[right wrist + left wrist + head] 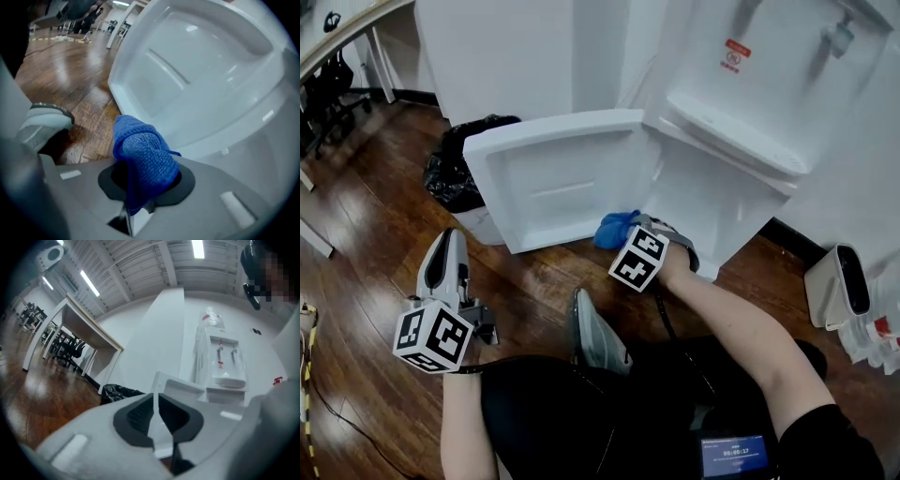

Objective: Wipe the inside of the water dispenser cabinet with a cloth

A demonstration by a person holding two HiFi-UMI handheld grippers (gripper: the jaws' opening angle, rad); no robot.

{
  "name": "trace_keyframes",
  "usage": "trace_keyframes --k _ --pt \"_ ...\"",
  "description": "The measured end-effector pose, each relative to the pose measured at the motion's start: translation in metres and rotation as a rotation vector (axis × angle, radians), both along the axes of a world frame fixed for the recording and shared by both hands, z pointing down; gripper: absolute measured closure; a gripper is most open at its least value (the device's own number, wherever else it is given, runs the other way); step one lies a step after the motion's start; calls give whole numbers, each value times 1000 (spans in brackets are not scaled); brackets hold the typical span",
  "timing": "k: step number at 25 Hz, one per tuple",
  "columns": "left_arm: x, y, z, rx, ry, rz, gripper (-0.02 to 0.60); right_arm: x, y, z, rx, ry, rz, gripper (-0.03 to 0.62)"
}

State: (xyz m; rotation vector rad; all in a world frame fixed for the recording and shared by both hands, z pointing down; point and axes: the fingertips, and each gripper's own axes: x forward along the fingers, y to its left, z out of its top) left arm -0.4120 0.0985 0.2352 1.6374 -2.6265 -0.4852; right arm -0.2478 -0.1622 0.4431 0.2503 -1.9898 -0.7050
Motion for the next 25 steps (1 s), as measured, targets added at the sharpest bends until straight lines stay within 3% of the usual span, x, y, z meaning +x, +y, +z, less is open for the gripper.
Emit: trace_keyframes --k 2,4,6,9,12,15,18,21,23,25 --pt "2 0 1 -22 -5 -3 551 4 -5 -23 -89 -137 84 513" --pt "3 -2 2 -40 -11 -1 552 6 -15 -61 -178 -335 195 514" --pt "4 -4 3 -50 -15 4 552 9 -26 -109 -209 -536 276 514" --pt "6 -7 4 -64 -20 17 552 13 -30 -176 -116 -741 286 514" --pt "10 -10 4 -75 -27 37 552 18 -24 -231 58 -877 250 514" --pt "13 -11 4 -75 -33 52 552 20 -15 -260 208 -941 209 514" --pt "15 -14 4 -79 -41 66 552 17 -11 -261 233 -952 184 514" --pt "22 -18 -1 -83 -59 85 552 19 -9 -253 150 -987 163 514" --pt "41 -23 -20 -79 -102 118 552 22 -4 -242 -26 -1026 115 514" --pt "76 -32 -49 -67 -203 188 552 30 9 -230 -268 -1036 33 514"
